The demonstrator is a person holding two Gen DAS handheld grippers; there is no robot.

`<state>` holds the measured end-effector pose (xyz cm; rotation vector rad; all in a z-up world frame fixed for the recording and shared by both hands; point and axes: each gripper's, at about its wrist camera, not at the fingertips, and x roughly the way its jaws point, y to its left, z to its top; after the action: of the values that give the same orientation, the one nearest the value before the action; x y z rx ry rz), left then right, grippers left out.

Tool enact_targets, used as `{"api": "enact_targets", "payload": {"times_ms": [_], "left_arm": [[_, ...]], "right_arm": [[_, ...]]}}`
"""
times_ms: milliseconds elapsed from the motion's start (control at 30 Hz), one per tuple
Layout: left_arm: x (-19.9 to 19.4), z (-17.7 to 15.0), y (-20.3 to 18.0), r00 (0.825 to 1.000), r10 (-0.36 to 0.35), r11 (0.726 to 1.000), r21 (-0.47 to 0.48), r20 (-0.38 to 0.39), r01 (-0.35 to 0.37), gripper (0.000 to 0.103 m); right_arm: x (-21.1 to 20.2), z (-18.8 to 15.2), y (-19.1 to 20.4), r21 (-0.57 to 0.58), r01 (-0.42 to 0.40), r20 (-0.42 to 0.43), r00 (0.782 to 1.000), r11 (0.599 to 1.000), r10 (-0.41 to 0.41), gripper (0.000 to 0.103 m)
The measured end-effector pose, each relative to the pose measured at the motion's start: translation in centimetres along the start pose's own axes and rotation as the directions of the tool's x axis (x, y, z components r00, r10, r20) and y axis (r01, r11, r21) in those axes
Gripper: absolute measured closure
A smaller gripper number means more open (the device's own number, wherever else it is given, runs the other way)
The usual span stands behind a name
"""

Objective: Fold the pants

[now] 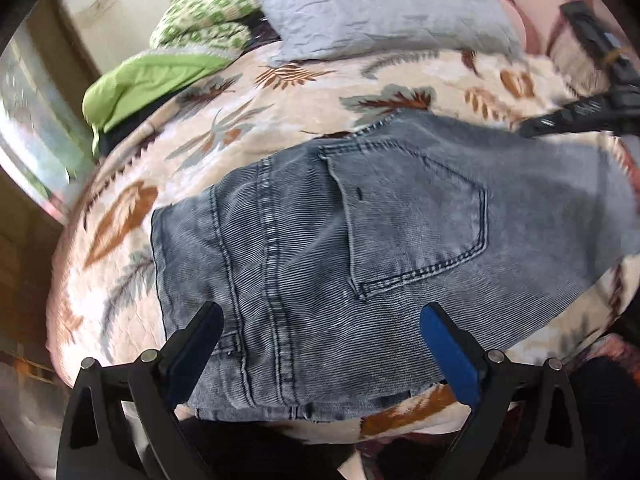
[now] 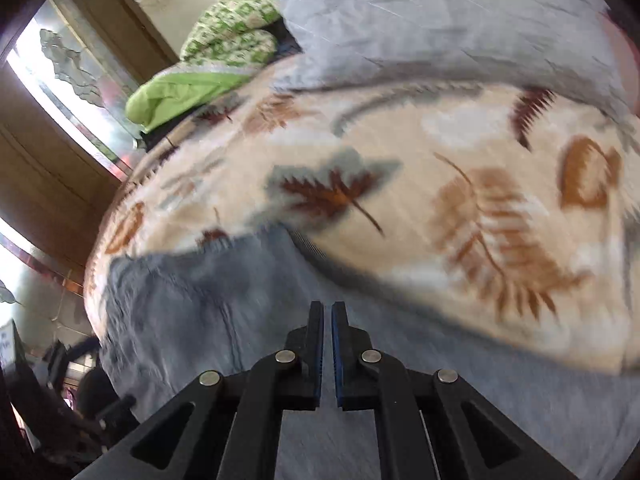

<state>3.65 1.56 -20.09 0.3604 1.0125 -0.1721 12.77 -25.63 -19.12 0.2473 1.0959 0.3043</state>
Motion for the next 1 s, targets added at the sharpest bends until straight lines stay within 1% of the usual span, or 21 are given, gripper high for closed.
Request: {"api": "enact_targets", "payload": {"times_ms": [33,67,100,167,200,233,267,333,367,400,433,467,533,633,700,733,767,833,867,933,1000], "left_arm": [[0.8,-0.1,-0.6,0.999,0.031,0.999,0.027,-0.025,-0.031,0.004],[1.7,-0.1,-0.9,0.998,0.044,0.998,0.047,-0.051,-0.041,0.004],[2.2,-0.2,-1.1,0.997,0.044,0.998,0.056,-0.070,-0.041,0.003],[2.5,0.0,-0.8,0.995,0.032,0.999,0.036,-0.090,-0.029,0.003],[2.4,0.1,-0.5,0.993,0.025,0.999,0.022,-0.111,-0.023,0.003],[2.3,0.2,-0.3,0.991,0.023,1.000,0.014,-0.129,-0.021,0.003],[2.0,0.3,-0.2,0.991,0.024,1.000,0.009,-0.135,-0.023,0.003],[0.7,0.2,-0.1,0.994,0.030,0.999,0.013,-0.106,-0.029,0.004],[-0.6,0.2,-0.3,0.998,0.008,1.000,0.013,-0.066,-0.007,0.004],[-1.8,0.4,-0.6,0.999,-0.023,1.000,0.009,-0.028,0.023,0.004],[-3.3,0.8,-0.9,0.998,-0.062,0.998,0.002,0.025,0.062,0.004],[-4.5,1.1,-1.5,0.994,-0.082,0.997,-0.002,0.068,0.082,0.004],[-7.1,2.2,-2.9,0.985,-0.091,0.996,0.008,0.144,0.091,0.004],[-9.8,3.9,-5.1,0.976,-0.066,0.998,0.030,0.209,0.061,0.004],[-11.5,4.9,-6.1,0.968,-0.054,0.998,0.025,0.246,0.049,0.004],[-12.3,5.4,-6.4,0.964,-0.049,0.999,0.015,0.263,0.047,0.004],[-12.8,5.9,-6.4,0.962,-0.040,0.999,0.004,0.271,0.041,0.004],[-13.8,6.6,-6.7,0.959,-0.018,0.999,-0.021,0.282,0.025,0.004],[-14.2,7.2,-6.7,0.958,-0.005,0.999,-0.034,0.288,0.015,0.004],[-14.8,7.5,-7.1,0.954,0.020,0.999,-0.048,0.299,-0.006,0.003],[-15.1,7.7,-7.0,0.952,0.040,0.998,-0.058,0.303,-0.024,0.003]], "right_arm": [[-0.3,-1.2,-0.6,0.012,0.023,-0.011,1.000,1.000,-0.023,0.098],[-0.3,-2.3,-1.3,0.019,0.054,-0.024,0.998,0.998,-0.054,0.098],[-0.1,-3.4,-1.9,0.029,0.092,-0.044,0.995,0.995,-0.090,0.098],[0.6,-5.2,-3.4,0.053,0.161,-0.069,0.985,0.985,-0.157,0.097],[0.6,-5.8,-4.1,0.054,0.173,-0.065,0.983,0.983,-0.170,0.097],[0.0,-6.4,-4.9,0.063,0.137,-0.028,0.990,0.989,-0.136,0.097],[-0.7,-7.0,-5.6,0.079,0.152,-0.023,0.988,0.985,-0.150,0.097],[-2.0,-7.8,-6.9,0.100,0.215,-0.021,0.977,0.972,-0.214,0.097],[-2.7,-8.1,-7.6,0.115,0.218,-0.024,0.976,0.969,-0.217,0.097],[-3.8,-8.5,-8.4,0.142,0.205,-0.020,0.979,0.968,-0.204,0.097],[-4.8,-8.8,-8.8,0.155,0.190,0.000,0.981,0.969,-0.193,0.097],[-6.6,-9.3,-9.1,0.164,0.176,0.047,0.981,0.971,-0.186,0.097],[-9.6,-9.8,-9.0,0.160,0.171,0.131,0.973,0.972,-0.192,0.097],[-14.3,-10.8,-8.0,0.120,0.182,0.276,0.938,0.976,-0.209,0.097],[-17.0,-11.4,-7.0,0.104,0.173,0.347,0.917,0.979,-0.199,0.097],[-17.9,-11.6,-6.4,0.098,0.182,0.375,0.904,0.978,-0.206,0.097],[-19.2,-12.1,-5.9,0.090,0.205,0.406,0.886,0.975,-0.223,0.097],[-20.9,-12.6,-4.9,0.076,0.233,0.439,0.865,0.969,-0.242,0.097],[-21.5,-13.0,-4.6,0.073,0.240,0.451,0.858,0.968,-0.247,0.097],[-22.4,-13.6,-3.8,0.069,0.239,0.473,0.847,0.969,-0.243,0.097],[-22.9,-14.1,-2.8,0.061,0.255,0.493,0.833,0.965,-0.251,0.097]]}}
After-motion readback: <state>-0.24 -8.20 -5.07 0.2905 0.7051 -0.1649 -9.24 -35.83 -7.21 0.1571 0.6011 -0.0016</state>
